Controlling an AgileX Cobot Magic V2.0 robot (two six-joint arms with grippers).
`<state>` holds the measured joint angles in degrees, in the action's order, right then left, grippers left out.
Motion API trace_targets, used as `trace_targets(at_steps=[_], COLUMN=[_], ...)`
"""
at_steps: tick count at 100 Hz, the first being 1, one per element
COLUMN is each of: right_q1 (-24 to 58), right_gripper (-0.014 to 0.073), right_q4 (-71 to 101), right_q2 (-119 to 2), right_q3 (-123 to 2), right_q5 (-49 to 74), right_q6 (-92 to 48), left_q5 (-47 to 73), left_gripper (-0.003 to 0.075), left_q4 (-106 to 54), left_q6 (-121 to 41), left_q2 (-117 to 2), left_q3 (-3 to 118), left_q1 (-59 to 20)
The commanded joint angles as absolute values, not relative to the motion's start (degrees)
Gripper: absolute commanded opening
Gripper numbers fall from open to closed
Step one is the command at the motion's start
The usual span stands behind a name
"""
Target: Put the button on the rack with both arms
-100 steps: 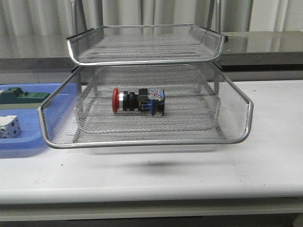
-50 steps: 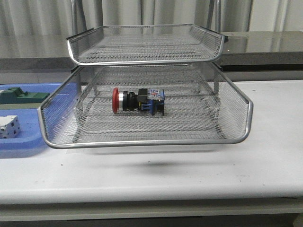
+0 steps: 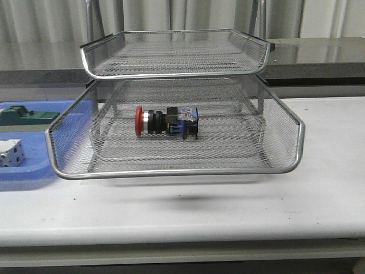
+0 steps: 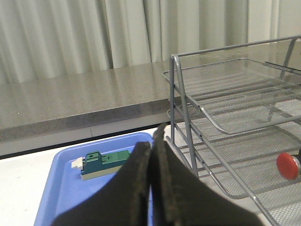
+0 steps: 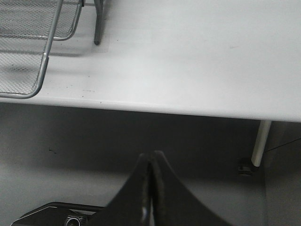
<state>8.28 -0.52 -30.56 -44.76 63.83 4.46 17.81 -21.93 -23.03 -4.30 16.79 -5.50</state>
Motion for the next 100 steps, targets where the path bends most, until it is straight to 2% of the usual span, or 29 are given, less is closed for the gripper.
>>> trace_targets(at_steps=[1, 62, 100], right_q1=[8.2, 8.2, 8.7], right_gripper=[-0.0071, -0.0071, -0.0069], right_q4=[-1.2, 2.8, 21.2], right_q2=[-30.7, -32.0, -48.7], right_q3=[-46.7, -46.7, -46.7], right_q5=[60.8, 58.2, 58.8], right_q6=[4.6, 4.5, -11.4], left_q5=[13.1, 13.1, 13.1], left_gripper=[-0.002, -0.002, -0.002], left_q4=[-22.9, -22.9, -22.9], left_q6=[-22.5, -22.5, -22.5], left_q2=[-5.1, -5.1, -5.1], left_q3=[18.3, 18.3, 18.3], left_q1=[-5.4, -5.4, -5.4])
